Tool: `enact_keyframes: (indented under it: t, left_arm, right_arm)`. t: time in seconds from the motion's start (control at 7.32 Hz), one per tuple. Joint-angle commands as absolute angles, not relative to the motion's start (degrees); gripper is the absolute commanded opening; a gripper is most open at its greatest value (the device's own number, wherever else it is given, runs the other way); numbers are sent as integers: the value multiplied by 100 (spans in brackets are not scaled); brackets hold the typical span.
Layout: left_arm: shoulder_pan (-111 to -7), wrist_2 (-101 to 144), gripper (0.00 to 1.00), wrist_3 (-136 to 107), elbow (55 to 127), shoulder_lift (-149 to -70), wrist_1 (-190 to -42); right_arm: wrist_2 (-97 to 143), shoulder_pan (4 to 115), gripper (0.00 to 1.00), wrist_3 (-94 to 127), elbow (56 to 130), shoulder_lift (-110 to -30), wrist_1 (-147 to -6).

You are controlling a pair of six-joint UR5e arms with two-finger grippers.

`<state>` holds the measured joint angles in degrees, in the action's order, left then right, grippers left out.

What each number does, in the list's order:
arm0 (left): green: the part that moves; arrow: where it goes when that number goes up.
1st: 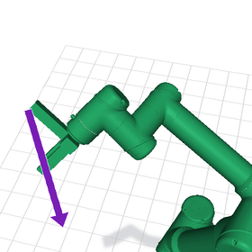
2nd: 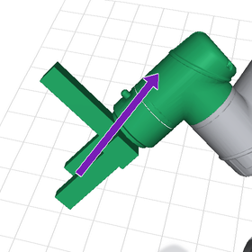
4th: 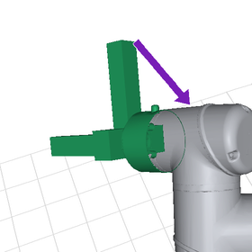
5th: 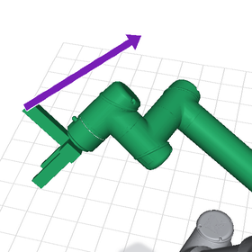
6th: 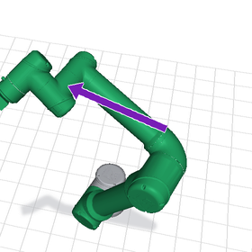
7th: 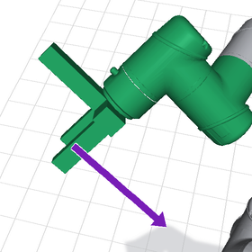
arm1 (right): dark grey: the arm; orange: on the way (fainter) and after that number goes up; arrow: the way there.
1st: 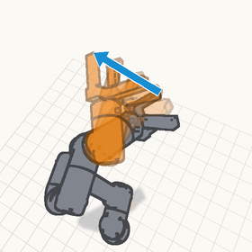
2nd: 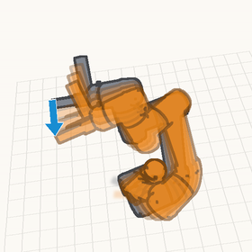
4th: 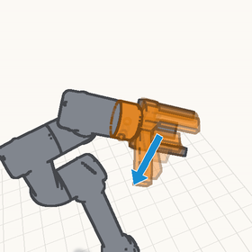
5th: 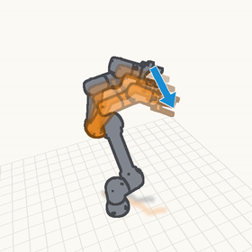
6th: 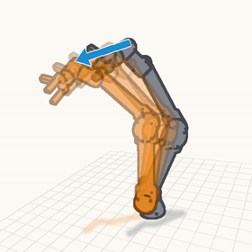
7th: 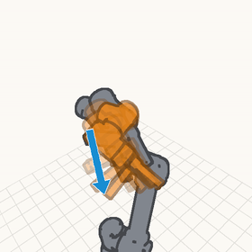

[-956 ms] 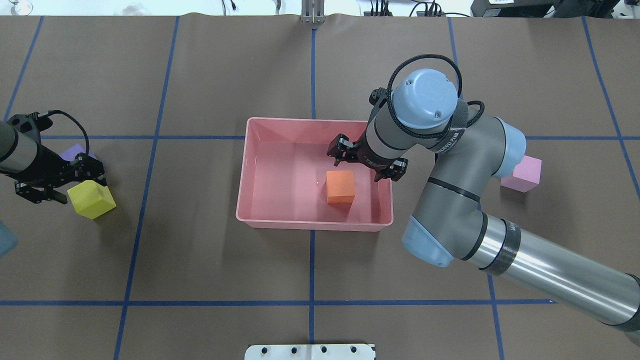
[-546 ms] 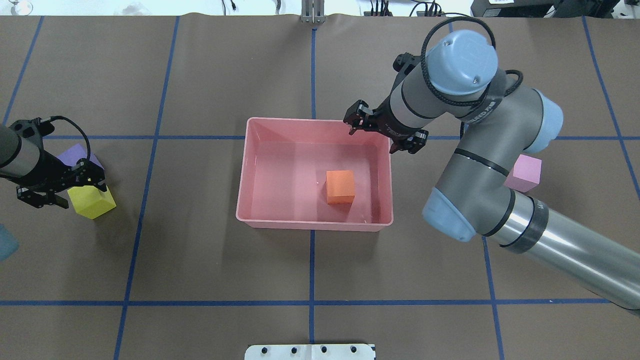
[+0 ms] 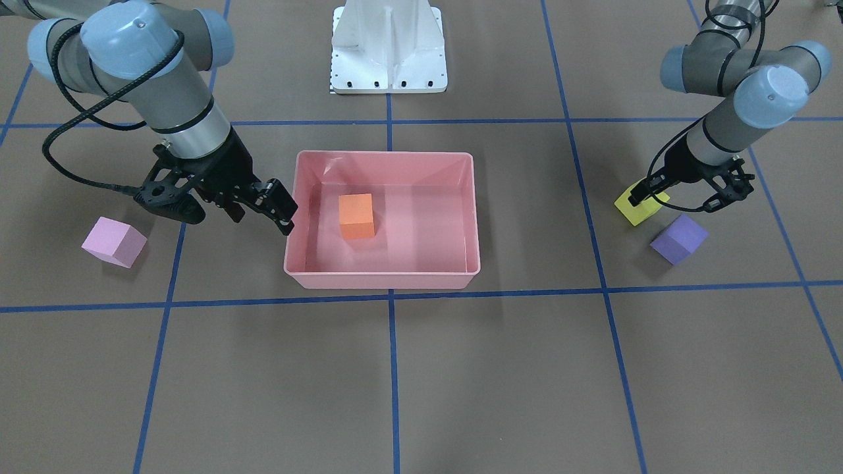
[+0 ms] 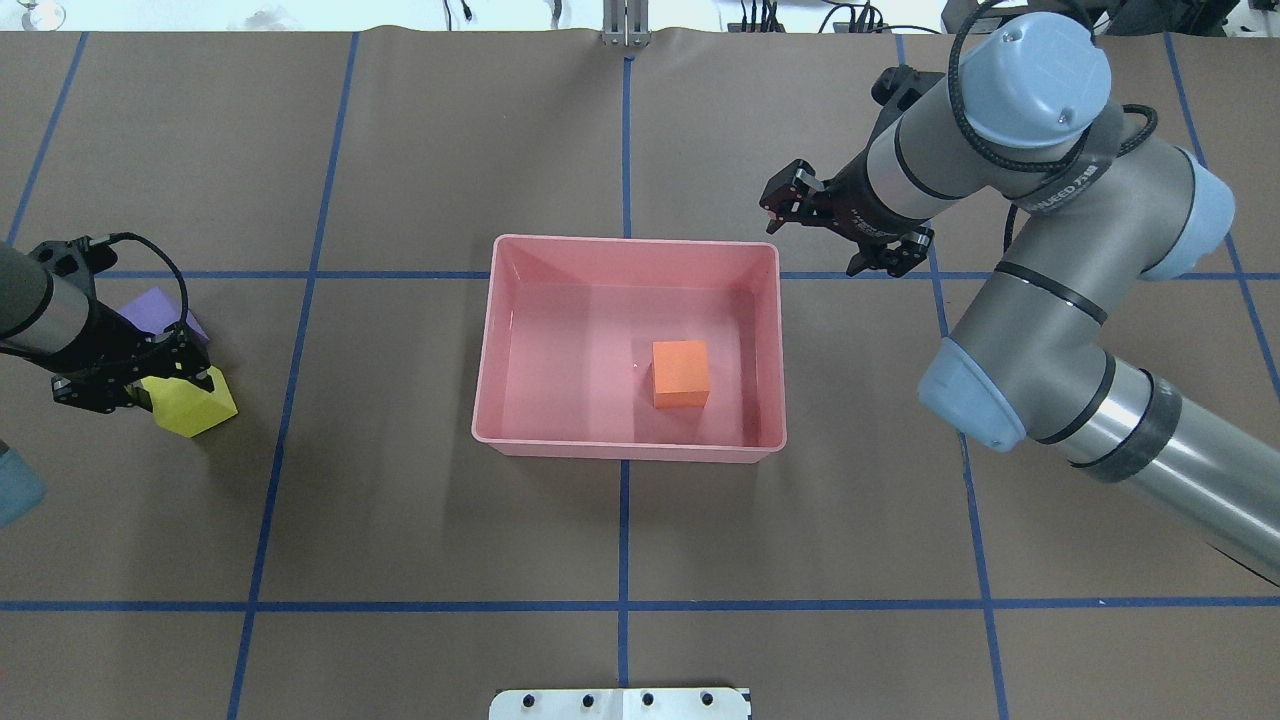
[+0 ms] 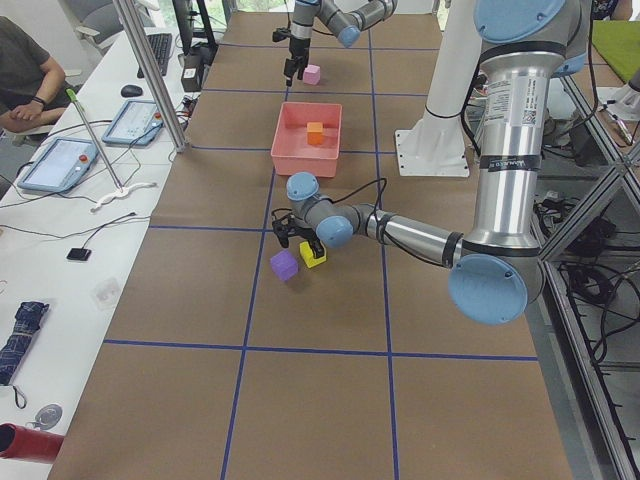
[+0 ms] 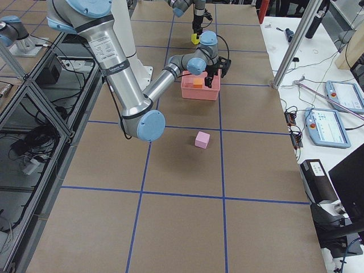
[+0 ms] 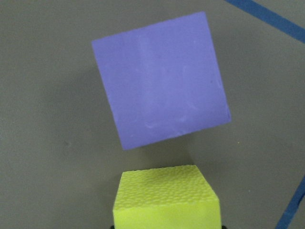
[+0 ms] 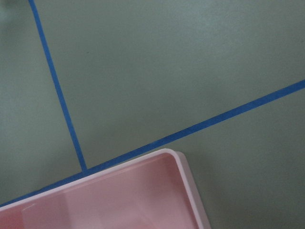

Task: Place blocks into pink bin with both arms
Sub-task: 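Grasp the yellow-green cube with the left gripper while the right gripper withdraws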

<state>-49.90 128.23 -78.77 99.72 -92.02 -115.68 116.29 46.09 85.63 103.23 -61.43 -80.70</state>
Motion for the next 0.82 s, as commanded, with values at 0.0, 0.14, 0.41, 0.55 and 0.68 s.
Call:
enact_keyframes:
  t: [0.0,0.14,0.41,0.55,0.68]
  left_arm:
    - [-4983,13032,2,-8767,10544,-9770,-11288]
    - [-4983,13060,2,-9250,10703,-10348,-10972]
    - [-4635,12947,2,-10015,10705,-11613,-10409]
    - [-4249,12572,2,-10254,10670,-12159,-9980]
    - [-3993,12125,2,-10248,10644,-12834,-9123]
  right_arm:
    - [11821,4938,100,7879,10318,-6546,-8060]
    - [11821,5079,100,7440,10301,-6791,-8060]
    - [11813,5273,100,6586,10310,-7354,-8007]
    - [11812,5378,100,6313,10301,-7548,-8007]
    - [11830,5527,100,5963,10309,-7733,-8007]
